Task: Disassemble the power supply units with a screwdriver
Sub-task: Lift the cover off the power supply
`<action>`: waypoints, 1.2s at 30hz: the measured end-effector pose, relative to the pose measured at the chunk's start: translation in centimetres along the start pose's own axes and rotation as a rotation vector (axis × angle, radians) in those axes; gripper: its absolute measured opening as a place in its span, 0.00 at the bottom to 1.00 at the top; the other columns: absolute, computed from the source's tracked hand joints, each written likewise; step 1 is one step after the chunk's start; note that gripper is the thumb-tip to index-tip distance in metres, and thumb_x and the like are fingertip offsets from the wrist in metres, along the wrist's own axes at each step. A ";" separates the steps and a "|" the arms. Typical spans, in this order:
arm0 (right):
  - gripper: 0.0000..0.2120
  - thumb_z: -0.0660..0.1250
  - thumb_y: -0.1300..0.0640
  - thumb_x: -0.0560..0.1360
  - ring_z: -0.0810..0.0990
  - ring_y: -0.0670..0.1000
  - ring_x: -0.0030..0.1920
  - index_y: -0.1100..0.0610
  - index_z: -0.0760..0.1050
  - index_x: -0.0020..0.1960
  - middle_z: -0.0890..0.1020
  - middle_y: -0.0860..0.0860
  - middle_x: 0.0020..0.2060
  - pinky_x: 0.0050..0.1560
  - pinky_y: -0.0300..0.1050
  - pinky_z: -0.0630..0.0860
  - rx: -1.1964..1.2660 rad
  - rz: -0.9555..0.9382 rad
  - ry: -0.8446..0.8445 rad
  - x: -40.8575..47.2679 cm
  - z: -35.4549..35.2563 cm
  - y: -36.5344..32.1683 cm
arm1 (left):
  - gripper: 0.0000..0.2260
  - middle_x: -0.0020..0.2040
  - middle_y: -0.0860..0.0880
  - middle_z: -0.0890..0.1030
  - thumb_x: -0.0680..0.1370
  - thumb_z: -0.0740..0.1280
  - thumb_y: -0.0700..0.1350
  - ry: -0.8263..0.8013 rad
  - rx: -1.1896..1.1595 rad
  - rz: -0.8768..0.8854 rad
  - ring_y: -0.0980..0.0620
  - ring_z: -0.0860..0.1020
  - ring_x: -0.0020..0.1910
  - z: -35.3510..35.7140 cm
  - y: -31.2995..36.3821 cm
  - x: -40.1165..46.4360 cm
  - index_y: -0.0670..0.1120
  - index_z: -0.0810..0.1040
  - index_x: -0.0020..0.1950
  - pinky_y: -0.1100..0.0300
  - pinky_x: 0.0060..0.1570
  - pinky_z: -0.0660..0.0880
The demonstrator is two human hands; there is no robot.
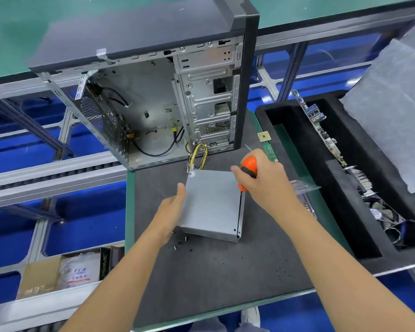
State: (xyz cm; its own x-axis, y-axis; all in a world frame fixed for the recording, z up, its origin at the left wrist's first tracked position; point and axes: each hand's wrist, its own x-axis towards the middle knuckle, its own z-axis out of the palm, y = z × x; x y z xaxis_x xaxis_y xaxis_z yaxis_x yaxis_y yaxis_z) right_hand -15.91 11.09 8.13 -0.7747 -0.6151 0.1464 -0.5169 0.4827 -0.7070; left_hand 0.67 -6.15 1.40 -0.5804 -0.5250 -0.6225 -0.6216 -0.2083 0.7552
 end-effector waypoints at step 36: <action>0.49 0.70 0.23 0.55 0.74 0.51 0.53 0.31 0.54 0.71 0.73 0.46 0.50 0.48 0.47 0.75 0.061 0.473 -0.531 -11.1 5.0 6.1 | 0.66 0.78 0.52 0.43 0.53 0.72 0.75 -0.253 1.402 0.739 0.53 0.33 0.77 2.5 5.3 1.4 0.57 0.38 0.79 0.38 0.76 0.36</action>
State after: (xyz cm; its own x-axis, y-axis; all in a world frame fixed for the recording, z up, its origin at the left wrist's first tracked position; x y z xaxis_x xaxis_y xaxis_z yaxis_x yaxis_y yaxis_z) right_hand -8.68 17.72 -1.20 -0.6207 -0.5765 -0.5314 -0.1359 0.7466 -0.6513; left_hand -4.72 -5.93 4.05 -0.9375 0.0104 -0.3478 -0.0651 0.9767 0.2047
